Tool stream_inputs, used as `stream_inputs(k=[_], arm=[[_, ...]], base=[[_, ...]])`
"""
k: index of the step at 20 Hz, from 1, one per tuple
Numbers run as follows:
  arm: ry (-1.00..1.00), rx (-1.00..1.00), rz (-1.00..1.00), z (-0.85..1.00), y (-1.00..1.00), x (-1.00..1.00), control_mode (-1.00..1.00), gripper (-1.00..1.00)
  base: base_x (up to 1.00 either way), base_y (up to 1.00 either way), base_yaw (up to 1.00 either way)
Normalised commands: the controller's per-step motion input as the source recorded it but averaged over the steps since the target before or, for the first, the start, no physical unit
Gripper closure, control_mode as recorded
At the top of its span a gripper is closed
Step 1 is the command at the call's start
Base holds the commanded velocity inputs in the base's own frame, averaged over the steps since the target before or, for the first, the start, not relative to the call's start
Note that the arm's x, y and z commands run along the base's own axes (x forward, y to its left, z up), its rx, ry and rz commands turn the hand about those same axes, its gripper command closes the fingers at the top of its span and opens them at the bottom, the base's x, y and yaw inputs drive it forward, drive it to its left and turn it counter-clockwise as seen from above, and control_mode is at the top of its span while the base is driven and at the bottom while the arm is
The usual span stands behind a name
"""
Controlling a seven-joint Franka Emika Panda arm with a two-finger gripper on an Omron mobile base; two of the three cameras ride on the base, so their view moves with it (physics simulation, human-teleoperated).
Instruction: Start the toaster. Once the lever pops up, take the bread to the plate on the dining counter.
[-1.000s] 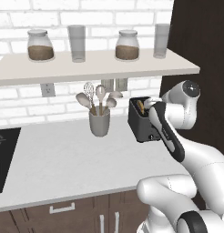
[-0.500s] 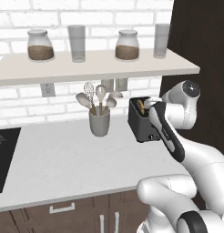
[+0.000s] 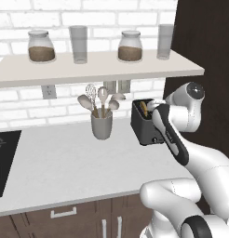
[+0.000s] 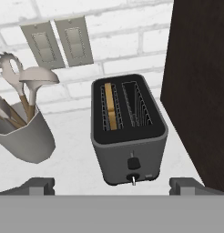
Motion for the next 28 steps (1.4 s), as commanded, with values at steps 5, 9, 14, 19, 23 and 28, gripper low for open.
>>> stream_inputs(k=[5,9,14,19,23,28], arm=[[0.00,0.00,0.00,0.00,0.00,0.00,-1.00,-1.00],[0.00,0.00,0.00,0.00,0.00,0.00,-1.00,-1.00],[0.00,0.00,0.00,0.00,0.00,0.00,-1.00,-1.00],[0.00,0.00,0.00,0.00,0.00,0.00,-1.00,-1.00],[0.00,0.00,0.00,0.00,0.00,0.00,-1.00,-1.00],[0.00,0.00,0.00,0.00,0.00,0.00,-1.00,-1.00]], base=[[0.00,0.00,0.00],[0.00,0.00,0.00],[0.00,0.00,0.00],[0.00,0.00,0.00],[0.00,0.00,0.00],[0.00,0.00,0.00]])
